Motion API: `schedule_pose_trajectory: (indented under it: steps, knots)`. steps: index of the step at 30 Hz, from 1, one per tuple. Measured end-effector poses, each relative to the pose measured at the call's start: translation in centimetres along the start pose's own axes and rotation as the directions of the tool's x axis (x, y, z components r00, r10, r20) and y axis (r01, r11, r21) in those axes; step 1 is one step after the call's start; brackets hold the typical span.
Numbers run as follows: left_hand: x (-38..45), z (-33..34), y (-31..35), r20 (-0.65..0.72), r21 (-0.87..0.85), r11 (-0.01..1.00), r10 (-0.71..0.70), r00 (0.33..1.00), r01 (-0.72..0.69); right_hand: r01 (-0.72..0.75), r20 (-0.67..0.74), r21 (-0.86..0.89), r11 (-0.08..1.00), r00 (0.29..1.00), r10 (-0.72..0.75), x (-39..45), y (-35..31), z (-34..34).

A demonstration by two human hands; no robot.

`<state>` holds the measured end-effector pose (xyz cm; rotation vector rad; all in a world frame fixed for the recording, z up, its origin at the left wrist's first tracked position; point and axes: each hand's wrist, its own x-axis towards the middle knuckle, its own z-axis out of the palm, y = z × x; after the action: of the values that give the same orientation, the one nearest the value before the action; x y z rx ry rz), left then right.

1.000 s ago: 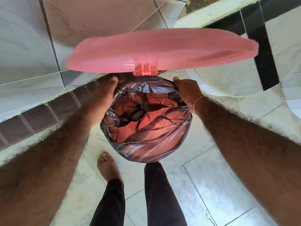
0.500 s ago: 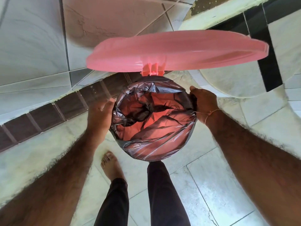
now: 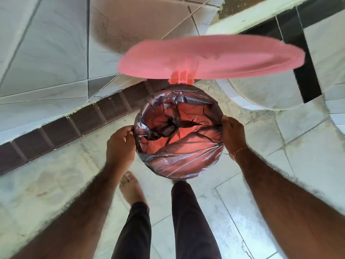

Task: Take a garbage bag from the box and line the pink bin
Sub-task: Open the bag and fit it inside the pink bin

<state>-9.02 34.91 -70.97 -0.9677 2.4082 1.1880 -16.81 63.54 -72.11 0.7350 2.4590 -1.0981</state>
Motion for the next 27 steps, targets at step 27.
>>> schedule_pose_trajectory:
  steps: [27]
  knots:
    - [-4.1,1.3,-4.9,0.414,-0.517,0.514,-0.549,0.726,0.684,-0.655,0.207,0.157,0.739,0.754,0.624,-4.5,6.4,1.7]
